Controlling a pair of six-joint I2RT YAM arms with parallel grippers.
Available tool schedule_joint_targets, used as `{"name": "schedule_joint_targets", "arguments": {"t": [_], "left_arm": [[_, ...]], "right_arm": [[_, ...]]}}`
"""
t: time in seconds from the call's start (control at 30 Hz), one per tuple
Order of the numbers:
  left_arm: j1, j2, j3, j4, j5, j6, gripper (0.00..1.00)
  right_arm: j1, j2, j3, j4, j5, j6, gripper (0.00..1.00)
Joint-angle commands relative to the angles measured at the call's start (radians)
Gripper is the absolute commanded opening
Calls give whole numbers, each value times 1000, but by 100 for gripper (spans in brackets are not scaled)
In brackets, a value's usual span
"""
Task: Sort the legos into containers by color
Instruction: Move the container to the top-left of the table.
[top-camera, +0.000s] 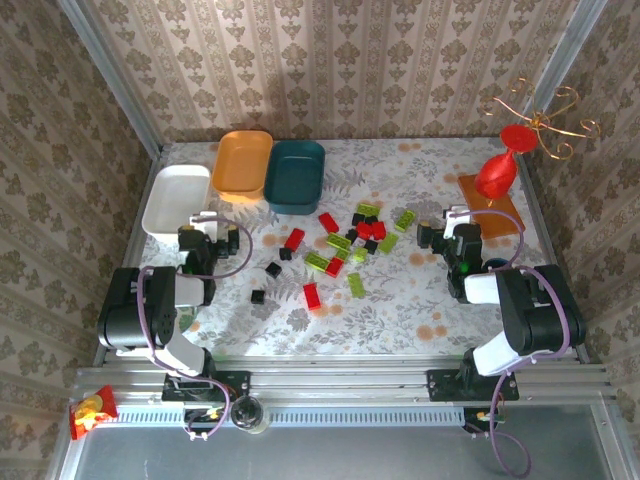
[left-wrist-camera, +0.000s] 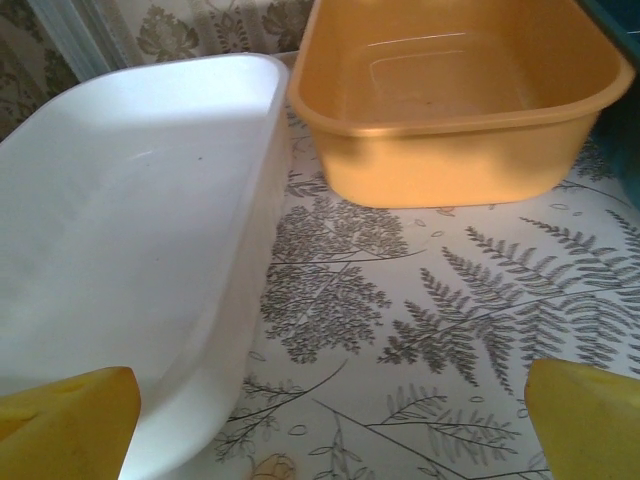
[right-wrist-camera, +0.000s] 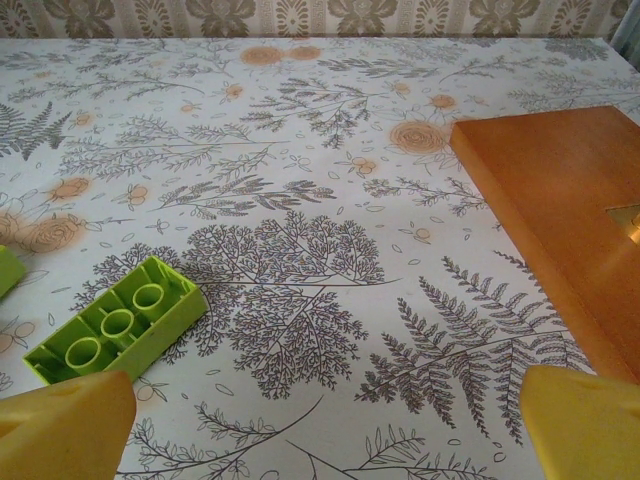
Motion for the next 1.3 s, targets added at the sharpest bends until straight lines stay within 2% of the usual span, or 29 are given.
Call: {"name": "schedule_joint_targets", "arguments": {"t": [0.0,0.13,0.23,0.33,0.4,0.47,0.53,0.6,0.7,0.83,1.0,1.07,1.17,1.27], "left_arm": [[19,-5,10,5,-16,-36,100],[18,-10,2,17,-24,-40,100],[32,-89,-36,23,-59,-70,100],[36,-249,-10,-169,-126,-99,100],[44,-356,33,-343,-168,-196,100],[68,-431,67,-487,-131,-328,100],[74,-462,82,-519,-24,-386,100],[71,-436,113,-520,94,-413,100],[34,-315,252,-646,199,-396,100],[6,-117,486,-886,178,-368,96],[63,-11,630,-1021,77,-370,92],[100,21,660,-1036,154,-388,92],[139,93,701,-995,339,-444,94],[137,181,784,-991,366,-456,94]], "right_arm": [[-9,-5,23,-1,-21,11,100],[4,-64,18,-35,-43,-17,100],[21,-236,79,-291,-45,-11,100],[19,-350,95,-371,-32,156,100],[23,-390,79,-351,-111,265,100],[45,-389,92,-372,-165,375,100],[120,-358,127,-414,-175,403,100],[226,-315,175,-446,-145,369,100],[348,-238,280,-511,-128,325,100],[429,-105,407,-585,-145,299,100],[447,-42,426,-588,-152,280,100],[447,-42,401,-568,-151,288,100],[447,-38,383,-555,-147,285,100],[447,-31,393,-568,-154,280,100]]}}
